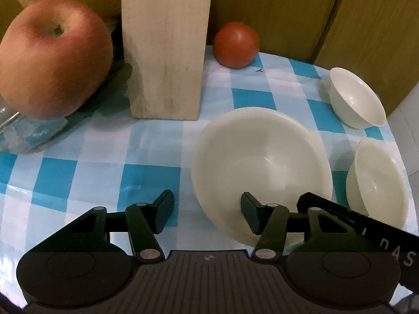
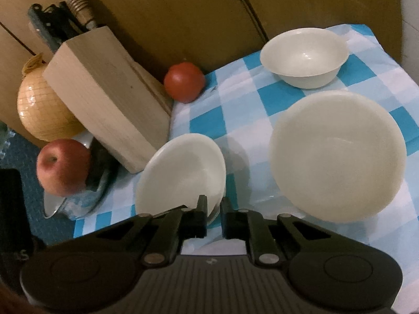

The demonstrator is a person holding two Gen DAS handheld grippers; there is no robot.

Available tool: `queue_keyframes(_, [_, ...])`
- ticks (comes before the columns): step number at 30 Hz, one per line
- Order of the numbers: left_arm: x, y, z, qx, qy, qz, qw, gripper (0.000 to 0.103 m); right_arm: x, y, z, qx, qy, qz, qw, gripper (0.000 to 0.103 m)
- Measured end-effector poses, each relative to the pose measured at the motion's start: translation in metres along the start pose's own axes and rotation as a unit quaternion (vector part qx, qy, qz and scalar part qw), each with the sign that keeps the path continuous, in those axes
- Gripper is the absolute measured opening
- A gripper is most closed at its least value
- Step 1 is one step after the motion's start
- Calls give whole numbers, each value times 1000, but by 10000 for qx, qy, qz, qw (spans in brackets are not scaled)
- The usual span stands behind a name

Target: Organize plates and bowls

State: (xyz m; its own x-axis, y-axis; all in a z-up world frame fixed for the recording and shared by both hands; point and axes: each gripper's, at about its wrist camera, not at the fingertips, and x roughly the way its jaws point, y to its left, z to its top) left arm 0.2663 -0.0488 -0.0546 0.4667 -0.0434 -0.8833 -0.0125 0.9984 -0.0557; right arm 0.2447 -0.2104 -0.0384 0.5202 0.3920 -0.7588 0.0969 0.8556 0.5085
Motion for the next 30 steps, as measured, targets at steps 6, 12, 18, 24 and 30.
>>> queue_keyframes(6, [-5, 0, -2, 90, 27, 86, 9999, 60, -1, 3, -5, -110, 42, -7, 9999, 10])
queue_keyframes(12, [-7, 2, -3, 122, -10, 187, 9997, 66, 0, -1, -6, -85, 37, -111, 9999, 11])
queue_keyframes(18, [-13, 1, -2, 138, -116, 248, 9995, 71, -10, -7, -2, 63, -117, -119, 9998, 12])
queue_keyframes(24, [-19, 1, -1, 138, -212, 281, 9993, 77, -18, -7, -2, -36, -246, -193, 9995, 17])
queue_keyframes(30, [-26, 0, -3, 138, -293, 354, 9988, 80, -23, -11, -4, -26, -246, -211, 9995, 19])
